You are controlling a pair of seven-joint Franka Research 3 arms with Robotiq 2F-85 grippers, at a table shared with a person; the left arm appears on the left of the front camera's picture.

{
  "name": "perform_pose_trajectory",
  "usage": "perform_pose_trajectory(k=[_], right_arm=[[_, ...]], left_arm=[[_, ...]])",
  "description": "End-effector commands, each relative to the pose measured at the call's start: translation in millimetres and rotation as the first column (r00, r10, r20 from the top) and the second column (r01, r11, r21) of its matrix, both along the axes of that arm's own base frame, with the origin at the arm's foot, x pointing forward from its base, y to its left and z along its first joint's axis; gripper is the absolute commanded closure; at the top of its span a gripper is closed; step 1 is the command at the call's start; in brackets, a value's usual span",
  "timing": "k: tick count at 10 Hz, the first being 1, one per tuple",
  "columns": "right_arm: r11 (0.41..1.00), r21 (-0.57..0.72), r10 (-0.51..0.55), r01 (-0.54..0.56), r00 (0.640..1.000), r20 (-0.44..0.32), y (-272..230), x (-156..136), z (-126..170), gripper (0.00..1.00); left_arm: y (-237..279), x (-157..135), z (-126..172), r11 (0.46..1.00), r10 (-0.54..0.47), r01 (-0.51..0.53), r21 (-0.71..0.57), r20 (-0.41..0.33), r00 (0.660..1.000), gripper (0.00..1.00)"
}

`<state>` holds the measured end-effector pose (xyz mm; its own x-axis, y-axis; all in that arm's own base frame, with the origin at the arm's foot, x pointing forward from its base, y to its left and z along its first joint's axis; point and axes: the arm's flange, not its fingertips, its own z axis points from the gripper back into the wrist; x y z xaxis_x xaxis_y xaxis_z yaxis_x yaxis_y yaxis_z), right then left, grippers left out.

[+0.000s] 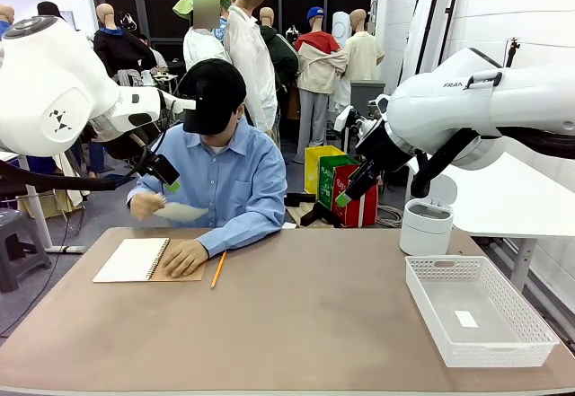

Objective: Sort the paper based on its condition.
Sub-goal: If a person hands you a paper, place it in the Organizing basket , and if it's crumpled, put it in the Trash can.

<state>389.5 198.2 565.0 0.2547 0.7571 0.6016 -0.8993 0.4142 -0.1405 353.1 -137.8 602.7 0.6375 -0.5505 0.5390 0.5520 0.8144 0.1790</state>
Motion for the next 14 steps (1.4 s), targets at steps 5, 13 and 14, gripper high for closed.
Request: perform_pose_trajectory(k=[5,13,14], right_arm=[[1.000,-0.005,-0.011,0.011,1.000,-0.002,0.4,0.0,0.0,0.00],[1.000,-0.005,-0.011,0.011,1.000,-0.002,0.4,0.0,0.0,0.00],[1.000,-0.005,-0.011,0.011,1.000,-0.002,0.4,0.0,0.0,0.00]], left_arm=[[0.7,-0.1,0.8,1.000,-0.007,0.007,-0.001,0.002,1.000,0.00],[0.7,-0.1,0.8,1.000,-0.007,0.007,-0.001,0.002,1.000,0.00],[0.7,-0.1,0.8,1.000,-0.007,0.007,-0.001,0.002,1.000,0.00]])
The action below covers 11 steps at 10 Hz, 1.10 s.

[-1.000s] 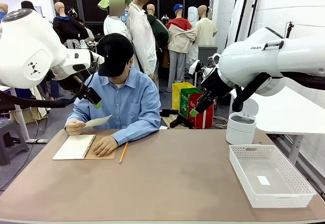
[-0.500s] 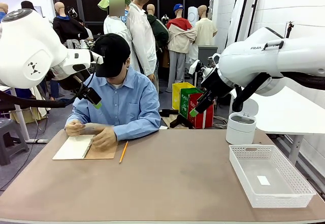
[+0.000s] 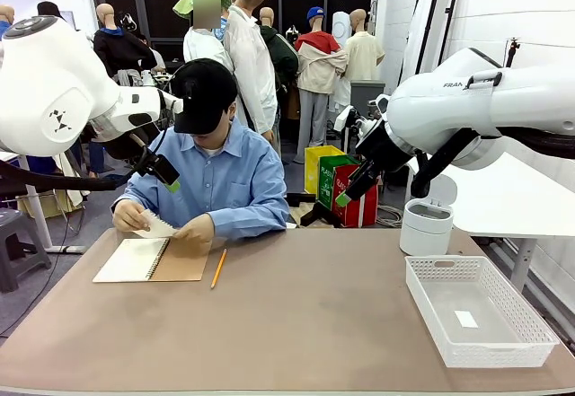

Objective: Sort the paper based on its condition.
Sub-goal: If a person hands you a paper, place it in the Organizing basket , and if it's crumpled, put it in the Trash can.

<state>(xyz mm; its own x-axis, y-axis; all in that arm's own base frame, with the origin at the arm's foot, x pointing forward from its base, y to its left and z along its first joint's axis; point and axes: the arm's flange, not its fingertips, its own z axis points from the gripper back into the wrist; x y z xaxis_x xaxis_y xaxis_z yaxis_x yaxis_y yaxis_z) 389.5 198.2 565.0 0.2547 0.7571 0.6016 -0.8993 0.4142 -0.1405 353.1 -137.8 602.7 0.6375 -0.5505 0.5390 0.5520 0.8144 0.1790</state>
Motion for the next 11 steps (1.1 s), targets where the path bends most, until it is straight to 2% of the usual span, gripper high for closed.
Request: perform_pose_trajectory(k=[1,11], right_arm=[[1.000,-0.005,-0.011,0.011,1.000,-0.002,0.4,0.1,0.0,0.00],[1.000,-0.005,-0.011,0.011,1.000,-0.002,0.4,0.1,0.0,0.00]], left_arm=[[0.7,-0.1,0.8,1.000,-0.007,0.007,-0.001,0.002,1.000,0.00],[0.7,-0.1,0.8,1.000,-0.007,0.007,-0.001,0.002,1.000,0.00]])
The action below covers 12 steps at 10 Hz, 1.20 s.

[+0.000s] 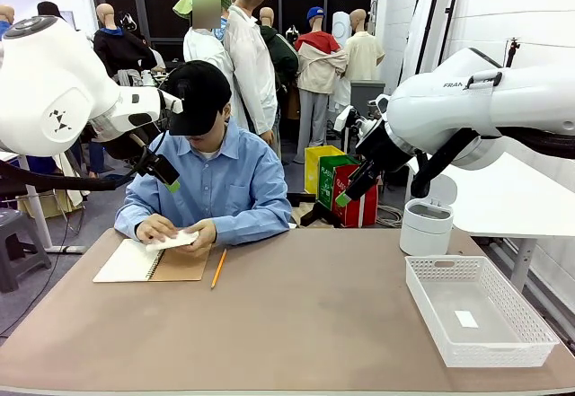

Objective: Sort the paper based on its condition.
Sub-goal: If a person hands you a paper, place it in the Organizing basket , and if it's crumpled, put it in the Trash can.

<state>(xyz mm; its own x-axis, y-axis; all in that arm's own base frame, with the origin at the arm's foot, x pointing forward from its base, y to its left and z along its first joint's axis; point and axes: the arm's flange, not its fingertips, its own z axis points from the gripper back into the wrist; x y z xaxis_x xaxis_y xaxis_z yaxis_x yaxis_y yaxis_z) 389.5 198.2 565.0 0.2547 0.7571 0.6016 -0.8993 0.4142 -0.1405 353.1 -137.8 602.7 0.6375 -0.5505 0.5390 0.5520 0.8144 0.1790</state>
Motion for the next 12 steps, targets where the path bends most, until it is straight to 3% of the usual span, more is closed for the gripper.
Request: perform_pose_trajectory(k=[1,12], right_arm=[[1.000,-0.005,-0.011,0.011,1.000,-0.002,0.4,0.0,0.0,0.00],[1.000,-0.005,-0.011,0.011,1.000,-0.002,0.4,0.0,0.0,0.00]], left_arm=[[0.7,-0.1,0.8,1.000,-0.007,0.007,-0.001,0.002,1.000,0.00],[0.7,-0.1,0.8,1.000,-0.007,0.007,-0.001,0.002,1.000,0.00]])
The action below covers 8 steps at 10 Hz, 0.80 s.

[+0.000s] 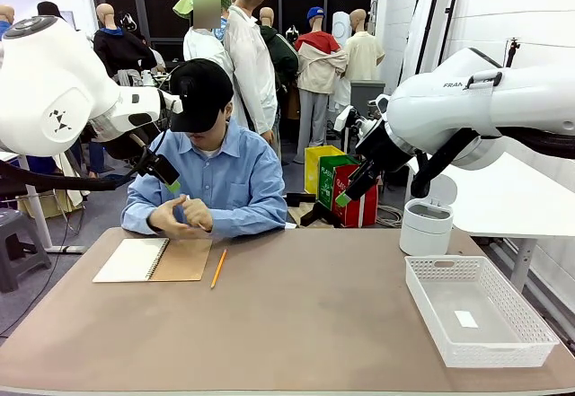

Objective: Sort the paper based on its condition.
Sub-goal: If a person hands you a paper, place it in the Organizing basket , and if it's crumpled, put it in the Trash can.

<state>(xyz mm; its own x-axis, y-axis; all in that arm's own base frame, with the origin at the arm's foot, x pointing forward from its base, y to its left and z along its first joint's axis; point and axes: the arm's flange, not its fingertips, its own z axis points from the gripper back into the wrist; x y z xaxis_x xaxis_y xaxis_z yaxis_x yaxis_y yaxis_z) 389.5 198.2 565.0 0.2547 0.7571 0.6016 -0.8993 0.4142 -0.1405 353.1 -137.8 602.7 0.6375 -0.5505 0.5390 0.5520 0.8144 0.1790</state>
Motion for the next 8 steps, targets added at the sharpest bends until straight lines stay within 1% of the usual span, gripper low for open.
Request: perform_pose_trajectory(k=[1,8], right_arm=[[1.000,-0.005,-0.011,0.011,1.000,-0.002,0.4,0.1,0.0,0.00],[1.000,-0.005,-0.011,0.011,1.000,-0.002,0.4,0.1,0.0,0.00]], left_arm=[[0.7,-0.1,0.8,1.000,-0.007,0.007,-0.001,0.002,1.000,0.00],[0.7,-0.1,0.8,1.000,-0.007,0.007,-0.001,0.002,1.000,0.00]])
